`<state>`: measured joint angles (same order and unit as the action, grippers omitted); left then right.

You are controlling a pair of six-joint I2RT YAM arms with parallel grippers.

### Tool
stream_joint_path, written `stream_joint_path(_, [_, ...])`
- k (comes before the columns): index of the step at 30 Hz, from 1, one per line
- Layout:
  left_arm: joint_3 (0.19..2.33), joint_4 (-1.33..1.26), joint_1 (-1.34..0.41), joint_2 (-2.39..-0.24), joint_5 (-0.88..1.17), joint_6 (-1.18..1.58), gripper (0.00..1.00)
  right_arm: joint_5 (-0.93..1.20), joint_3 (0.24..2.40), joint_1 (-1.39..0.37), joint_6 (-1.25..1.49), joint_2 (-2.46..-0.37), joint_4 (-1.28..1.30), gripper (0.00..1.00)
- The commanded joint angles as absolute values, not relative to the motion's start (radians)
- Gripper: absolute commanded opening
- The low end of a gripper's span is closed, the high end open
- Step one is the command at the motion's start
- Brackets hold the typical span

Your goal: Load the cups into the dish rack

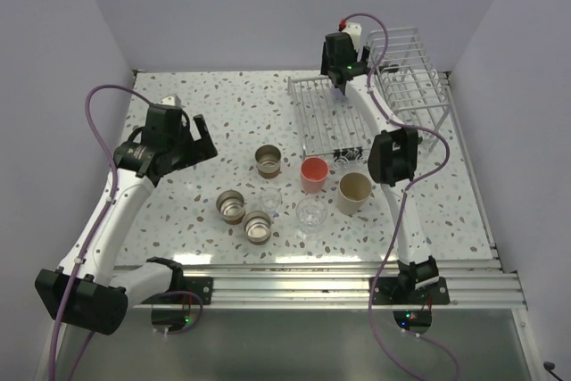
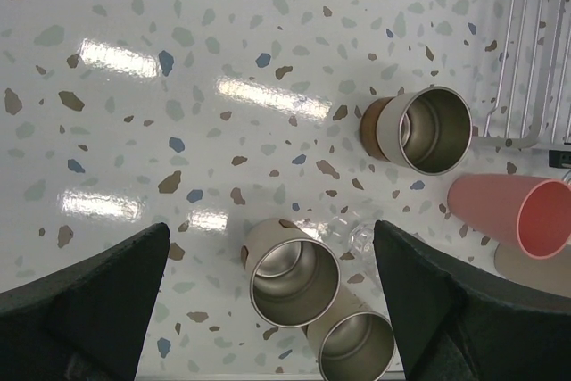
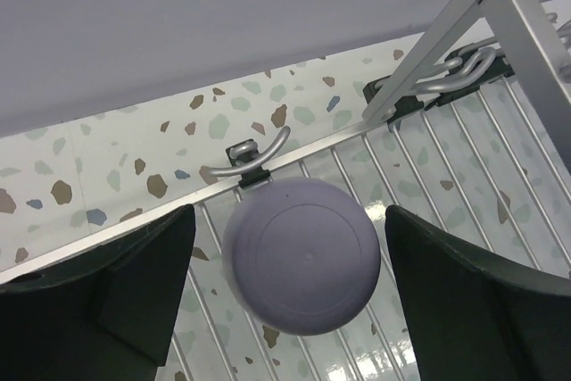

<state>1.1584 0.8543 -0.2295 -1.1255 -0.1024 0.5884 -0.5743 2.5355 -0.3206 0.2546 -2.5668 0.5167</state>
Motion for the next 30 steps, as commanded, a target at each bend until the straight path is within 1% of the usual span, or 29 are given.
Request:
stream_joint_path(1, [1.164, 0.864, -0.224, -1.104, -0.100, 0.615, 0.99, -0.589, 2.540, -0.319, 0.272, -2.560, 0.431, 0.91])
stream_joint_path(4, [1.164, 0.874, -0.225, -1.101, -0.106, 0.617, 1.00, -0.604, 2.519, -0.319, 0.262, -2.525, 0.399, 0.98])
stream_joint_path(5, [1.167, 0.882, -0.225, -1.098, -0.109, 0.615, 1.00, -0.609, 2.505, -0.318, 0.261, -2.516, 0.390, 0.98])
stream_joint_path(13, [1.174, 0.916, -0.225, -1.083, -0.141, 0.588, 1.00, -0.627, 2.461, -0.322, 0.256, -2.393, 0.345, 0.98])
stream_joint_path(17, [1.144, 0.914, -0.225, -1.062, -0.178, 0.574, 1.00, -0.589, 2.413, -0.348, 0.224, -2.284, 0.324, 0.98])
stream_joint_path(20, [1.108, 0.864, -0.225, -1.034, -0.157, 0.535, 1.00, -0.581, 2.353, -0.391, 0.173, -2.174, 0.310, 0.98])
stream_joint_path(22, [1.111, 0.854, -0.224, -1.043, -0.135, 0.512, 1.00, -0.587, 2.317, -0.419, 0.192, -2.084, 0.340, 0.98])
stream_joint_path(25, [1.134, 0.848, -0.225, -1.063, -0.141, 0.502, 1.00, -0.552, 2.189, -0.457, 0.285, -1.935, 0.379, 0.98])
stream_joint_path(26, [1.135, 0.836, -0.225, -1.065, -0.149, 0.503, 1.00, -0.554, 2.090, -0.475, 0.293, -1.896, 0.373, 0.96])
stream_joint_path(29, [1.102, 0.769, -0.225, -1.049, -0.135, 0.505, 1.00, -0.620, 1.900, -0.592, 0.247, -1.734, 0.340, 0.96])
stream_joint_path(30, [1.095, 0.756, -0.225, -1.052, -0.097, 0.500, 1.00, -0.585, 1.879, -0.632, 0.283, -1.706, 0.369, 0.96])
